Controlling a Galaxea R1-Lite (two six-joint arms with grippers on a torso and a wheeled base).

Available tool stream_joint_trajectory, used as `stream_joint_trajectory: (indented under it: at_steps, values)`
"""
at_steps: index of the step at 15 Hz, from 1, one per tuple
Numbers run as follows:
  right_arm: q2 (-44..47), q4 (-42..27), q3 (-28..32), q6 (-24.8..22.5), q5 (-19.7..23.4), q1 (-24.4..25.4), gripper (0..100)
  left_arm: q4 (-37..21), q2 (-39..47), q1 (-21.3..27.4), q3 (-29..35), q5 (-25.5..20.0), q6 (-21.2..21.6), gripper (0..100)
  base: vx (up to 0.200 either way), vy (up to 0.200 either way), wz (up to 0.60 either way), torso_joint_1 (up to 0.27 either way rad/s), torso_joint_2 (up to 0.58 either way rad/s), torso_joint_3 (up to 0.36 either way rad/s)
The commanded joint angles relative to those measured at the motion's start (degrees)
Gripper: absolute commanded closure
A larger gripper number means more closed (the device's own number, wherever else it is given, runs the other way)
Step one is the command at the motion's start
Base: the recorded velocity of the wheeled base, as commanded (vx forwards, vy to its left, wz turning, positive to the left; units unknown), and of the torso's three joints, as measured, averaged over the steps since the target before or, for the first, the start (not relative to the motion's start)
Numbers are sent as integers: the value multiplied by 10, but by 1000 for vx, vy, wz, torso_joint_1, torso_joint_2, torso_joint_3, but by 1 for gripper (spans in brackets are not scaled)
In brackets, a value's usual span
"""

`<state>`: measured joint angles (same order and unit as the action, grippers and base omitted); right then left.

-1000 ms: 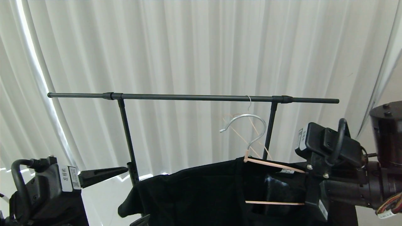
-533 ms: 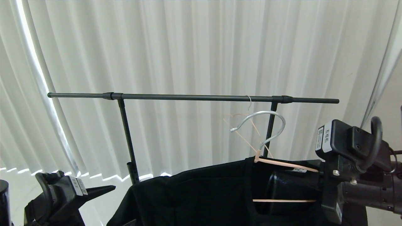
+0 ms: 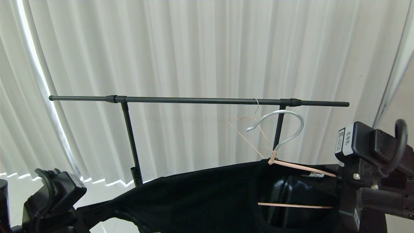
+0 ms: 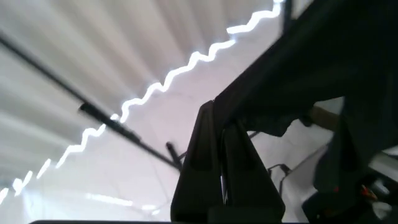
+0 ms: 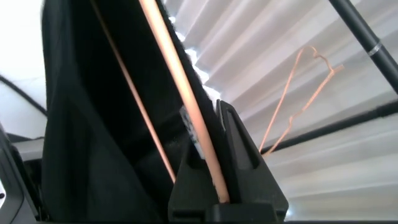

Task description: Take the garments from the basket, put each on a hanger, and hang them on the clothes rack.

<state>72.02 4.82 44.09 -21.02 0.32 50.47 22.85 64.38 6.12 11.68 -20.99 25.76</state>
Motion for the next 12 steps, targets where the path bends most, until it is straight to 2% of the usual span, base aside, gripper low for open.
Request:
stream_joint_trajectory:
  at_steps: [1,3,5,6,10,12]
  values:
    - [-12,0,-2,6,-1,-8,100,0,15,-79,-1,1,3,100,0,0,0,0,0,0]
    - [-13,0,-1,12,-4,-10,100,0,14,-89,-1,1,3,100,0,0,0,0,0,0]
    - [-9,1,-1,12,-8,-10,100,0,5,-72,5,-1,5,100,0,0,0,0,0,0]
    - [-8,1,-1,12,-8,-10,100,0,5,-67,5,-1,6,0,0,0,0,0,0,0]
    - [-9,1,-2,16,-10,-11,100,0,0,-65,8,-3,-1,0,0,0,0,0,0,0]
    - [-9,1,-8,27,-20,-24,100,0,-14,-65,8,-33,-26,0,0,0,0,0,0,0]
